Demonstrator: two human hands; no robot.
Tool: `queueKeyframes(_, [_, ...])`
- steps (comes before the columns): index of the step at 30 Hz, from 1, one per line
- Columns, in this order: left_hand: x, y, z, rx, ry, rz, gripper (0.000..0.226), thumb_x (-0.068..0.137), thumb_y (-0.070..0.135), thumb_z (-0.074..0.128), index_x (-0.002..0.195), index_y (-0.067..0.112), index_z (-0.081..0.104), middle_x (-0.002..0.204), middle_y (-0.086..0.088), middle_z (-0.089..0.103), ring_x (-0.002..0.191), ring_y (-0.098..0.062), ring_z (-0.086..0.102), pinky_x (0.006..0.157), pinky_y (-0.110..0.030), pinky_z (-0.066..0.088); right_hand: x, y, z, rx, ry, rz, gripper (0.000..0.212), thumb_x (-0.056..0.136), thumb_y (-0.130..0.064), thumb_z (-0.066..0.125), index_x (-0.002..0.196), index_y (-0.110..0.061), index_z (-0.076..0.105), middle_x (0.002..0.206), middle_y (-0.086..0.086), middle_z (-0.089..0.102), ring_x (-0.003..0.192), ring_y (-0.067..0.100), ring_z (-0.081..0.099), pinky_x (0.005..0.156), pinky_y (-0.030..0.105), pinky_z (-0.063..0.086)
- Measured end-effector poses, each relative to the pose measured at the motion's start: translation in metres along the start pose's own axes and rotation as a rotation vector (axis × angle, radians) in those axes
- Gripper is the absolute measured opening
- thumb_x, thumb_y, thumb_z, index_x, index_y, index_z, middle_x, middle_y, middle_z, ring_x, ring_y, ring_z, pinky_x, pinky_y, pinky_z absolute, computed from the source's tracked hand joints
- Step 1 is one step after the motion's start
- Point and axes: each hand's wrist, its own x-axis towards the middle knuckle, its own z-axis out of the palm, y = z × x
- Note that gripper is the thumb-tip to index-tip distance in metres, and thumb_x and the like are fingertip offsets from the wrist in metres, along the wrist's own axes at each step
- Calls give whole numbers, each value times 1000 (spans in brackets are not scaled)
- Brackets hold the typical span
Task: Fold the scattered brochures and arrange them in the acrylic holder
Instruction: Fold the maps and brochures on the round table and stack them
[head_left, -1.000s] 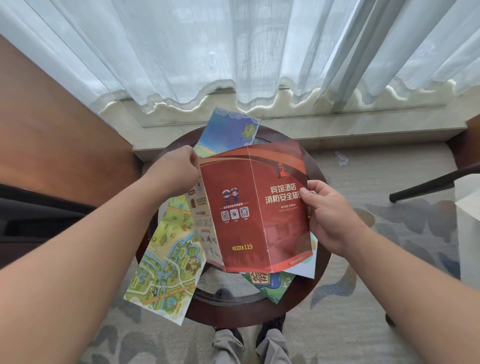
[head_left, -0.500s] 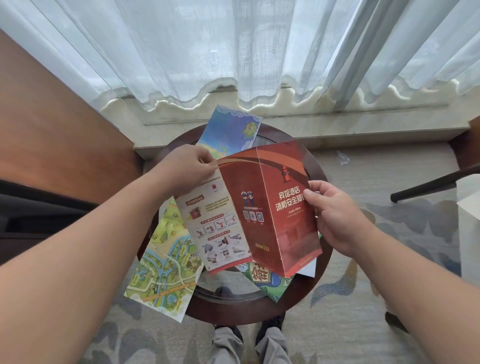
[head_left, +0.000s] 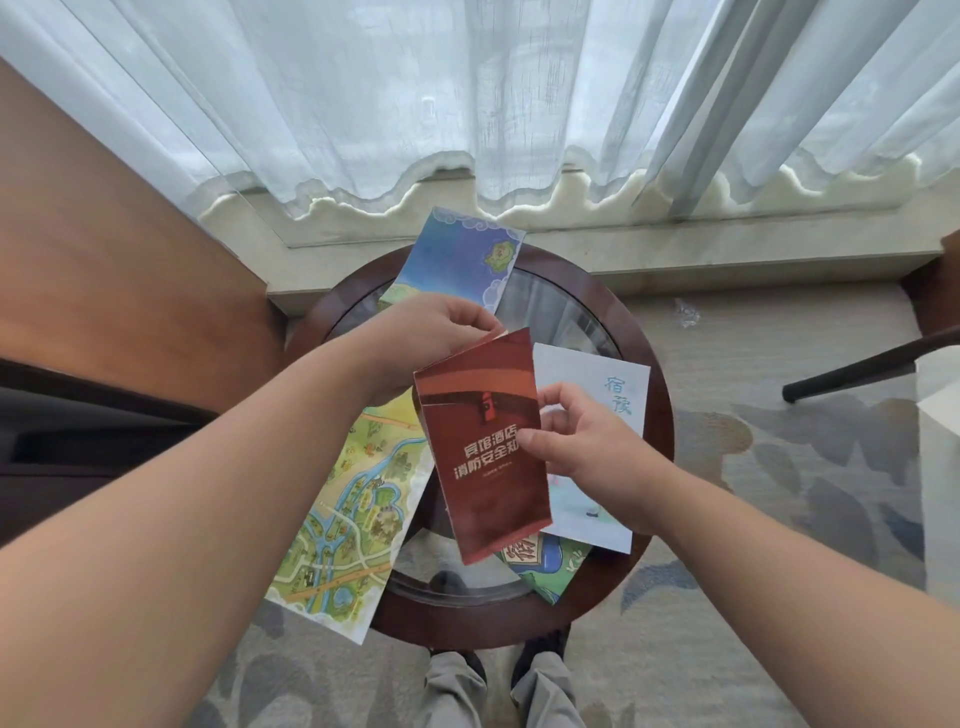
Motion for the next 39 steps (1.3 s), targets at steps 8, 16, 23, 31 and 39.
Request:
queueKeyframes(8, [7, -16, -4, 69, 18, 34, 7, 92, 25, 65, 90, 20, 69, 82, -3, 66, 70, -14, 64, 61, -25, 52, 5, 13, -13, 130, 156, 85, 18, 96, -6, 59, 82, -16, 65, 81, 7, 71, 69, 20, 70, 57, 32, 56])
queueKeyframes(16, [43, -36, 47, 368, 416, 199, 28, 89, 16, 60, 115, 25, 61, 101, 4, 63, 94, -15, 59, 87, -30, 47, 18, 39, -24, -41, 276, 194, 24, 98, -16, 58, 75, -18, 67, 75, -3, 72, 53, 2, 64, 47, 19, 49])
queueKeyframes(23, [67, -84, 120, 969, 183, 326, 67, 92, 36, 54, 151, 18, 29, 158, -11, 24, 147, -26, 16, 120, -39, 16, 39, 64, -51, -619, 513, 208, 24, 85, -29, 72, 102, -17, 59, 106, 6, 65, 101, 30, 62, 81, 36, 49])
queueKeyframes(31, [98, -111, 148, 1215, 213, 359, 73, 99, 52, 23, 156, 10, 4, 163, -15, -7, 150, -27, -13, 121, -43, -10, 51, 66, -74, -1385, 128, -29, 122, 74, -52, 77, 156, -16, -6, 165, 4, -9, 152, 23, -3, 123, 39, 12])
queueKeyframes(39, [53, -140, 154, 1192, 122, 379, 67, 99, 45, 16, 155, 10, 3, 163, -12, -8, 150, -26, -14, 122, -44, -6, 51, 69, -71, -1344, 114, 21, 125, 75, -49, 77, 155, -14, -13, 163, 2, -19, 151, 20, -12, 121, 32, 6])
